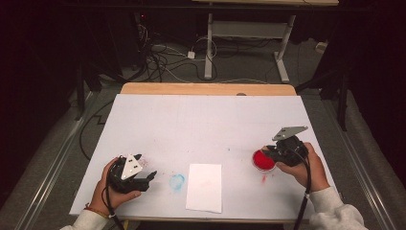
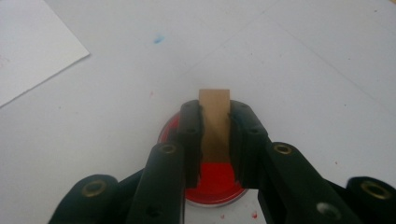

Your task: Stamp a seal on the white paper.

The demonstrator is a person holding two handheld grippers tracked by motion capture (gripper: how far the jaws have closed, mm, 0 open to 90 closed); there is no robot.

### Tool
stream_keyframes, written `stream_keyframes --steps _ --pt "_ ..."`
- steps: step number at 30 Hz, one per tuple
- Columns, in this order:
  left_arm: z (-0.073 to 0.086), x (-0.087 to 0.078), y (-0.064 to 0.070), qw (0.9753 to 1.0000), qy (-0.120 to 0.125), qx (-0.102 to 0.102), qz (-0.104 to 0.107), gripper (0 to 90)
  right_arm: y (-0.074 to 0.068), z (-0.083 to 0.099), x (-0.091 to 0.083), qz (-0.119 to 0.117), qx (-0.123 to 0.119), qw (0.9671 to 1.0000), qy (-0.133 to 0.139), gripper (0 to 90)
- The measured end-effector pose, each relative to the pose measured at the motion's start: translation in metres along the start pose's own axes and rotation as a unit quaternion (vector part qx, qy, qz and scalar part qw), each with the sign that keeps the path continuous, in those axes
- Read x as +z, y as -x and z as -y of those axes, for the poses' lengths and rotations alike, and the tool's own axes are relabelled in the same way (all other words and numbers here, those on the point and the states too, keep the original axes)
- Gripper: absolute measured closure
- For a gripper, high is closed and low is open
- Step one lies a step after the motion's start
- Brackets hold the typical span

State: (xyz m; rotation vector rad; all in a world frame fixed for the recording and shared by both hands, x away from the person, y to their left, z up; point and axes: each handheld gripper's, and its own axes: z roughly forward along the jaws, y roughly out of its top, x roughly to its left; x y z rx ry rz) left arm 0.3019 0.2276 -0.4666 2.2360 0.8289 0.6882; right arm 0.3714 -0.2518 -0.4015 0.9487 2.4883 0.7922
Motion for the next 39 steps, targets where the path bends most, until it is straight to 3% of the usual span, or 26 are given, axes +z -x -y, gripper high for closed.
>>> stream_keyframes --steps 9,15,26,39 --pt "0.005 -0.004 -0.002 0.9999 0.001 -0.010 -0.006 21.9 -0.003 -0.008 -0.008 -0.011 -0.009 0.9996 0.024 76.3" --pt "0.003 -0.004 0.001 1.0000 -0.003 -0.002 -0.006 21.9 -0.011 -0.014 -0.017 -0.019 -0.015 0.9985 0.049 76.3" --pt "0.002 -0.006 0.004 0.9999 -0.003 0.002 -0.010 22.0 -0.042 -0.031 -0.030 -0.041 -0.054 0.9943 0.082 76.3" --pt "0.002 -0.005 0.004 0.9999 -0.005 0.002 -0.009 22.0 -0.079 -0.047 -0.010 -0.084 -0.091 0.9899 0.068 76.3"
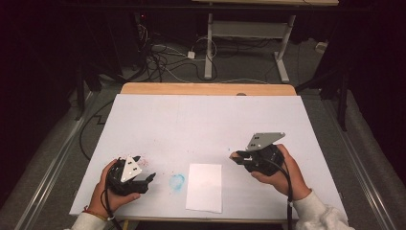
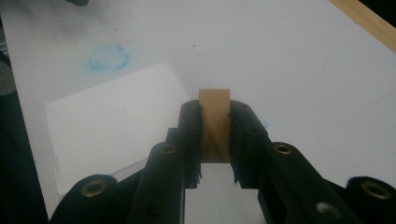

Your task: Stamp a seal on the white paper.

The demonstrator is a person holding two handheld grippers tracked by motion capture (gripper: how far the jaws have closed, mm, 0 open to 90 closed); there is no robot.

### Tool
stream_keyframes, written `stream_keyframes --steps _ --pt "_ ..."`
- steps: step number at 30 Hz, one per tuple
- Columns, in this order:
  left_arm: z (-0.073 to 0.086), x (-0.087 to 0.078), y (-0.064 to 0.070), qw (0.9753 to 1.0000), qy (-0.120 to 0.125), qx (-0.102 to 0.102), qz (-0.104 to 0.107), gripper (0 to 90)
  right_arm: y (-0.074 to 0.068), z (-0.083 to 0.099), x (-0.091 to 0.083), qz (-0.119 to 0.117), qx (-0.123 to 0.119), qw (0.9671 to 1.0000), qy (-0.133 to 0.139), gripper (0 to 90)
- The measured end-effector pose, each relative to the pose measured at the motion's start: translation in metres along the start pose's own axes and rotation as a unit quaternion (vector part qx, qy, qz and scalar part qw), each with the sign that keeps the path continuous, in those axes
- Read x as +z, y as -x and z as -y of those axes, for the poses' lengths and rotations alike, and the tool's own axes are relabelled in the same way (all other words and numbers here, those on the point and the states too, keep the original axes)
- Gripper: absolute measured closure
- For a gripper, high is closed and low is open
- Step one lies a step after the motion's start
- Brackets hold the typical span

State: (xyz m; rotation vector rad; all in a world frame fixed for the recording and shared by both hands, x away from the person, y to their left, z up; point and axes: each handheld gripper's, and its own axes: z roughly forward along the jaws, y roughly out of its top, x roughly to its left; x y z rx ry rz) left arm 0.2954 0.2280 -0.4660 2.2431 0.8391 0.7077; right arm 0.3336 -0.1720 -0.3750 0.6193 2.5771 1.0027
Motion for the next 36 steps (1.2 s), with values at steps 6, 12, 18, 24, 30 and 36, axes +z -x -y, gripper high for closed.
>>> stream_keyframes --steps 6,12,18,24,30,36 --pt "0.000 0.000 0.001 1.0000 -0.001 0.002 0.001 22.0 -0.016 -0.008 0.016 -0.018 -0.022 0.9995 -0.012 76.3" --pt "0.000 0.000 0.001 1.0000 0.000 0.001 0.001 22.0 -0.035 -0.014 0.037 -0.040 -0.041 0.9979 -0.032 76.3" --pt "0.000 0.001 0.001 1.0000 -0.001 0.002 0.003 22.0 -0.049 -0.017 0.056 -0.054 -0.057 0.9955 -0.054 76.3" --pt "-0.001 0.002 0.001 1.0000 -0.002 0.005 0.004 22.0 -0.059 -0.016 0.071 -0.057 -0.064 0.9934 -0.076 76.3" --pt "-0.001 0.002 0.001 1.0000 -0.003 0.006 0.005 22.0 -0.064 -0.013 0.087 -0.056 -0.070 0.9916 -0.093 76.3" --pt "-0.001 0.002 0.001 1.0000 -0.005 0.006 0.005 22.0 -0.065 -0.007 0.101 -0.057 -0.071 0.9888 -0.118 76.3"
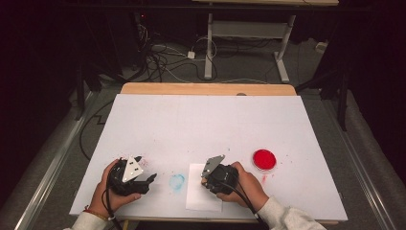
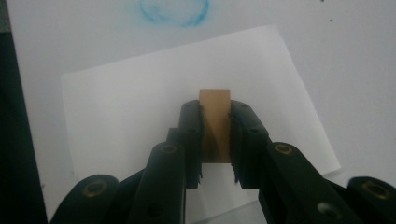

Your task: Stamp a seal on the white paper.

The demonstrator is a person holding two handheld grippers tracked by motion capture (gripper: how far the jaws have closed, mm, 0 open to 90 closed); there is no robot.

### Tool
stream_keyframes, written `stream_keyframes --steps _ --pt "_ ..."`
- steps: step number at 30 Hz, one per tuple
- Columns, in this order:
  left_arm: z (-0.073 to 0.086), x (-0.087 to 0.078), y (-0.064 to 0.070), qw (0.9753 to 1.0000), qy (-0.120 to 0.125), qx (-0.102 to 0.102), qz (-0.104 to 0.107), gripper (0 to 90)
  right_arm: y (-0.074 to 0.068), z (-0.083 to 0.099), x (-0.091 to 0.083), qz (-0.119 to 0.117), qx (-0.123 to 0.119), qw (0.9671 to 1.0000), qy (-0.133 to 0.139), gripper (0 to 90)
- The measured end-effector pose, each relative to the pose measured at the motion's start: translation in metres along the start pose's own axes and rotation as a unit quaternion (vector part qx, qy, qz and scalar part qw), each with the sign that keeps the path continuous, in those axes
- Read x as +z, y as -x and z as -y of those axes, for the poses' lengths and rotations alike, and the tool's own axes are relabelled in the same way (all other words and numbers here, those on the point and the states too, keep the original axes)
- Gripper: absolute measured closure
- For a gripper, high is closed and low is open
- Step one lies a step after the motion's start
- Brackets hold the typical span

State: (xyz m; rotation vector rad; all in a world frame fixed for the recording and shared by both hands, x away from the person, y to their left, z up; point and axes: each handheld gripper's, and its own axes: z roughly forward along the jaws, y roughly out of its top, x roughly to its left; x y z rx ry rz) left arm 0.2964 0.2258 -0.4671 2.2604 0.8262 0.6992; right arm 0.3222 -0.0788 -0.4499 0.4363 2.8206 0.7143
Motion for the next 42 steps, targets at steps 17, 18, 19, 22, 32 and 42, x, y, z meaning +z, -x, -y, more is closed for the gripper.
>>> stream_keyframes --steps 17,18,19,22,32,42 --pt "-0.001 0.000 0.001 1.0000 -0.003 0.003 -0.002 22.1 0.003 -0.001 0.004 -0.008 0.004 0.9999 -0.010 76.4" --pt "-0.001 0.000 0.001 1.0000 -0.003 0.003 -0.002 22.1 0.003 0.000 0.005 -0.008 0.006 0.9999 -0.004 76.4" --pt "-0.001 0.001 0.001 1.0000 -0.002 0.002 -0.002 22.1 0.004 0.000 0.005 -0.012 0.006 0.9999 -0.005 76.4" --pt "-0.001 0.000 0.001 1.0000 -0.002 0.004 -0.002 22.1 0.006 0.000 0.005 -0.020 0.011 0.9997 -0.007 76.4" --pt "-0.001 0.001 0.001 1.0000 -0.003 0.003 -0.002 22.1 0.007 0.000 0.005 -0.020 0.010 0.9997 -0.009 76.4" --pt "-0.001 0.000 0.001 1.0000 -0.002 0.002 -0.002 22.1 0.008 0.002 0.006 -0.027 0.014 0.9995 0.000 76.4"
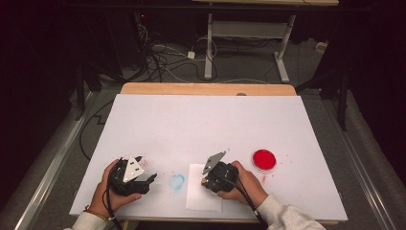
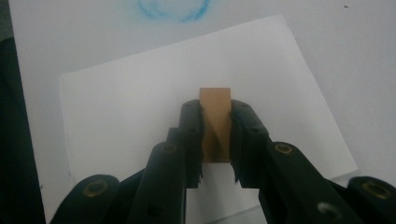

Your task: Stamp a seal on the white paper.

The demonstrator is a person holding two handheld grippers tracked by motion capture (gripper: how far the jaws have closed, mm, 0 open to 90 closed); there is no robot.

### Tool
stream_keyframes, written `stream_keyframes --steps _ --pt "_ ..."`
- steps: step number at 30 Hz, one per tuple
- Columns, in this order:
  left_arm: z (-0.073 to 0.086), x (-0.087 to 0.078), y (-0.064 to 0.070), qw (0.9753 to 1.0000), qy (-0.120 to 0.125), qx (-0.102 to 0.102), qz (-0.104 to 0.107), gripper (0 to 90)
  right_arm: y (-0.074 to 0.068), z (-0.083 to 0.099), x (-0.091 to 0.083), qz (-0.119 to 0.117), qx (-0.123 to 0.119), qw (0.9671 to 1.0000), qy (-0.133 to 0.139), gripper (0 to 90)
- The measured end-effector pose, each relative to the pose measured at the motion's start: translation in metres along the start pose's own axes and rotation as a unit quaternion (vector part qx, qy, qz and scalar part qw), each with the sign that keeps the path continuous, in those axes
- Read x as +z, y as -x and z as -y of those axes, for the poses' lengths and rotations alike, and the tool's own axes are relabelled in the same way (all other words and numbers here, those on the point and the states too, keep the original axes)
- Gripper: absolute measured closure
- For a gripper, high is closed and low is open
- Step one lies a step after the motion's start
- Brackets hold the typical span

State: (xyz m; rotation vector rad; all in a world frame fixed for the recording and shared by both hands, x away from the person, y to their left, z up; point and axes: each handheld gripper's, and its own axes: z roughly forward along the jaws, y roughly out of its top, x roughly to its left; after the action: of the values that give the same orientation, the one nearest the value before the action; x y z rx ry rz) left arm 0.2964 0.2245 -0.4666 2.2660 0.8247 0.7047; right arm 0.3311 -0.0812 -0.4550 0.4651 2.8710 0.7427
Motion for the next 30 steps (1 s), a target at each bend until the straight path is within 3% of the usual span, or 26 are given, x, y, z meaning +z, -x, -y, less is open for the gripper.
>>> stream_keyframes --steps 16,17,19,22,30 --pt "0.000 -0.001 -0.001 1.0000 0.002 -0.001 0.000 22.1 0.002 0.001 -0.001 -0.006 0.003 0.9999 0.010 76.2" --pt "0.000 -0.001 -0.001 1.0000 0.002 -0.001 -0.001 22.1 0.001 0.001 -0.002 -0.003 -0.003 1.0000 0.008 76.2" --pt "0.000 -0.001 -0.002 1.0000 0.003 -0.003 -0.001 22.1 0.002 0.000 -0.010 -0.007 0.006 0.9993 0.036 76.2" --pt "0.000 -0.001 -0.001 1.0000 0.002 -0.001 0.000 22.1 0.004 0.001 -0.024 0.004 0.008 0.9984 0.055 76.1" --pt "0.000 -0.001 -0.002 1.0000 0.003 -0.001 0.001 22.1 0.006 0.007 -0.037 0.019 0.004 0.9978 0.063 76.1"
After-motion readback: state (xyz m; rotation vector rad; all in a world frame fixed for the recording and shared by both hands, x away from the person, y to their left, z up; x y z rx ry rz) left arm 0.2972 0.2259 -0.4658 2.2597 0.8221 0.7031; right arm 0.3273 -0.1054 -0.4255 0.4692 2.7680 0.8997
